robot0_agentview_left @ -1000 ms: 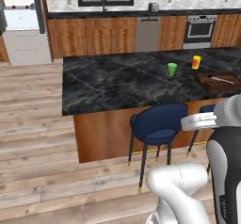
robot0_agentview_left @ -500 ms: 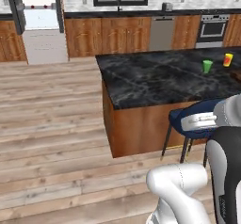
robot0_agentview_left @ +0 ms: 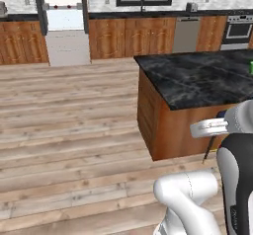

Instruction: Gather the bell peppers from the fridge and place them on a tray on the dining counter. Then gather the fish and chicken drumstick from the fridge and place them on the other tray.

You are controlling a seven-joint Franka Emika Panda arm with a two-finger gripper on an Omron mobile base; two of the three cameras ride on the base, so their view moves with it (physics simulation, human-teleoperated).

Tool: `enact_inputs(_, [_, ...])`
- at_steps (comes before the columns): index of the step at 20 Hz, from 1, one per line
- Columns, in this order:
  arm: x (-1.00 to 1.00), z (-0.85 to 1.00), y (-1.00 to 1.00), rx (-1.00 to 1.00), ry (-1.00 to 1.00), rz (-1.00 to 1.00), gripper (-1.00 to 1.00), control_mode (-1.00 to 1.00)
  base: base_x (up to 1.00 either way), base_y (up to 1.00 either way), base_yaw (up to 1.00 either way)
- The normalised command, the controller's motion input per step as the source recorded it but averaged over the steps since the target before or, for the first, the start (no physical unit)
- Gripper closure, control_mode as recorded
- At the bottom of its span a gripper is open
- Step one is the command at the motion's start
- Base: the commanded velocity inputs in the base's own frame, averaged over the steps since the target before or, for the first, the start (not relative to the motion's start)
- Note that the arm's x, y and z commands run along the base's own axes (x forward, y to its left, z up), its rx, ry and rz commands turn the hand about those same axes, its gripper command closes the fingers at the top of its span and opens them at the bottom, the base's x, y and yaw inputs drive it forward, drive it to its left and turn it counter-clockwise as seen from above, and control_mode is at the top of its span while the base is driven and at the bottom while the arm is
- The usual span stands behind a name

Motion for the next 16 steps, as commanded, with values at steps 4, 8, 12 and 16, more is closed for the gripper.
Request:
enact_inputs(4, [0.00,0.00,0.00,0.00,0.00,0.00,-1.00,1.00,1.00,0.93,0.00])
enact_inputs(8, [0.00,0.00,0.00,0.00,0.00,0.00,-1.00,1.00,1.00,0.66,0.04])
enact_inputs(12, [0.00,0.00,0.00,0.00,0.00,0.00,-1.00,1.00,1.00,0.47,0.04])
enact_inputs(16, [0.00,0.00,0.00,0.00,0.00,0.00,-1.00,1.00,1.00,0.22,0.03])
